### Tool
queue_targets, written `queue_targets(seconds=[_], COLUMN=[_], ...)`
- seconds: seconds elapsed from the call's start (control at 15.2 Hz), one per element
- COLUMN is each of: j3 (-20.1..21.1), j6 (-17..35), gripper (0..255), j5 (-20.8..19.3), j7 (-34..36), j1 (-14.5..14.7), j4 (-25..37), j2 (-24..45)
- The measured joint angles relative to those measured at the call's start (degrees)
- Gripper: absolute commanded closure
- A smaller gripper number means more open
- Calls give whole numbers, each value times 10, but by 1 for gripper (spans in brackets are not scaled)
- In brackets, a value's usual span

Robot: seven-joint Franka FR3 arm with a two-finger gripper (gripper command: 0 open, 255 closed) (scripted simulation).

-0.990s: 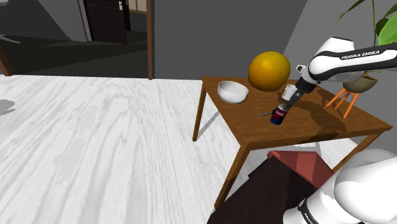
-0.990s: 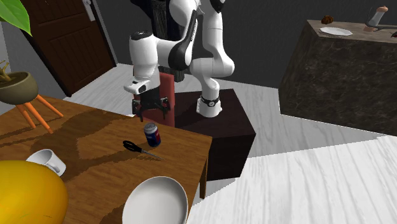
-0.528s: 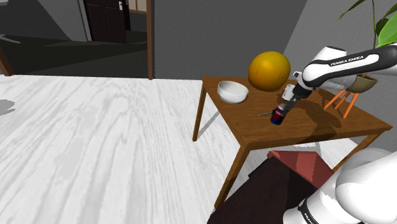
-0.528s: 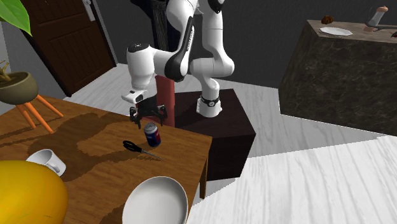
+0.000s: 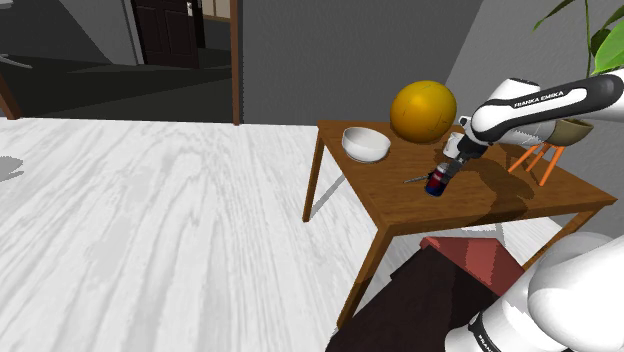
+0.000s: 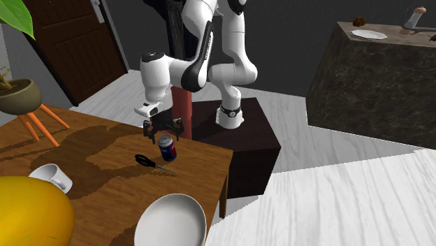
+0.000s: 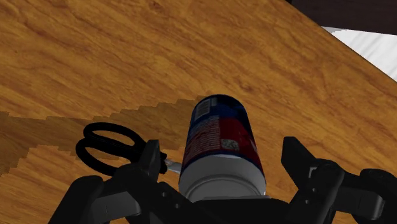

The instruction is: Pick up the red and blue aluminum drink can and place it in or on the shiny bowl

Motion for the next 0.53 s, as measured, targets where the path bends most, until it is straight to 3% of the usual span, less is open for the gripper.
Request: queue_targets(seconds=[0.07,0.53], j3=[0,0], j6=[0,0], gripper=[255,255], j5=[0,0], j7=[0,0], j1=[0,0], j4=[0,0], j2=[0,-1])
